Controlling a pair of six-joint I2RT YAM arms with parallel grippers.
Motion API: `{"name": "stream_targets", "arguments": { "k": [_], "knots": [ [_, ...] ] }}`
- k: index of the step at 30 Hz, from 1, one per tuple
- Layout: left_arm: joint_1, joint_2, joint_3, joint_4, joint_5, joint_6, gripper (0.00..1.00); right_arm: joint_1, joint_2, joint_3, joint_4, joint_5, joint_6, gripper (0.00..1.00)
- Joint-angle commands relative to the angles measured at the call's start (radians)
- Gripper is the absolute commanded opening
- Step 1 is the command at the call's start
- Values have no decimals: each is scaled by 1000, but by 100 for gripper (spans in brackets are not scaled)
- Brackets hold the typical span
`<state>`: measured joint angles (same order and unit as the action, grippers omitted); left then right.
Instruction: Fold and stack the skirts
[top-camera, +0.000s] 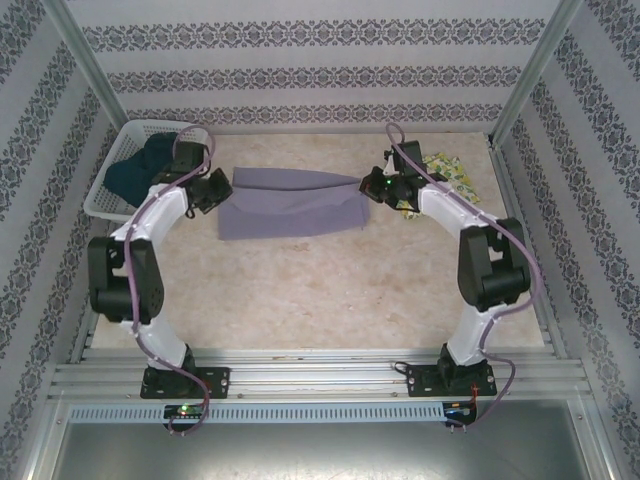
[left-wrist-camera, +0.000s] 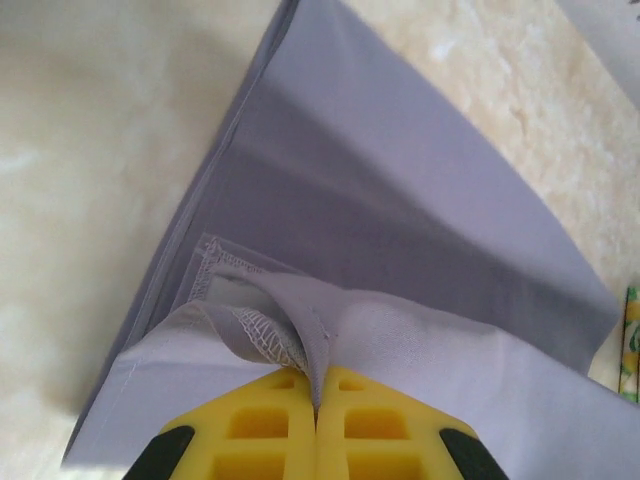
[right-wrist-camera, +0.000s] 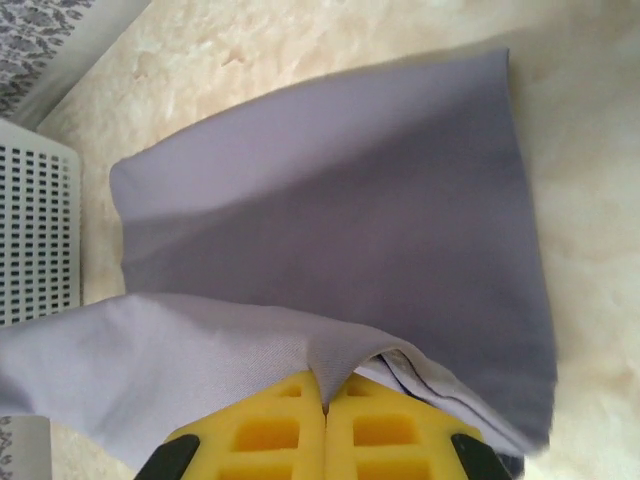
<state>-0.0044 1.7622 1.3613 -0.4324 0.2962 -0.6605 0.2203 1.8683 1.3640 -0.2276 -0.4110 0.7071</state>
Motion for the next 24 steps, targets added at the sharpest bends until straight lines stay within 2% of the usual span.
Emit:
{"name": "stream_targets", "arguments": {
  "k": [1,4,7,11,16,21,24],
  "knots": [
    [33,107,80,91,35,31,0,-17,110,97,16,-42,-8,0],
    [40,234,161,147,71,19,0,-27,226,186,2,-37,-16,0],
    [41,384,258,110,81,8,0,-27,331,276,-87,-42,-46,0],
    [42,428,211,105,73,15,0,-34,317,193,-100,-26,-71,0],
    [47,257,-31,103,86,47,0,-41,139,-72,-69,-53,-82,0],
    [52,-61,-353,41,58,41,0,-32,-90,-339,-87,-41,-95,0],
    [53,-235,-449,19,62,-6,0,-32,-212,-427,-89,-36,-58,0]
  ]
}}
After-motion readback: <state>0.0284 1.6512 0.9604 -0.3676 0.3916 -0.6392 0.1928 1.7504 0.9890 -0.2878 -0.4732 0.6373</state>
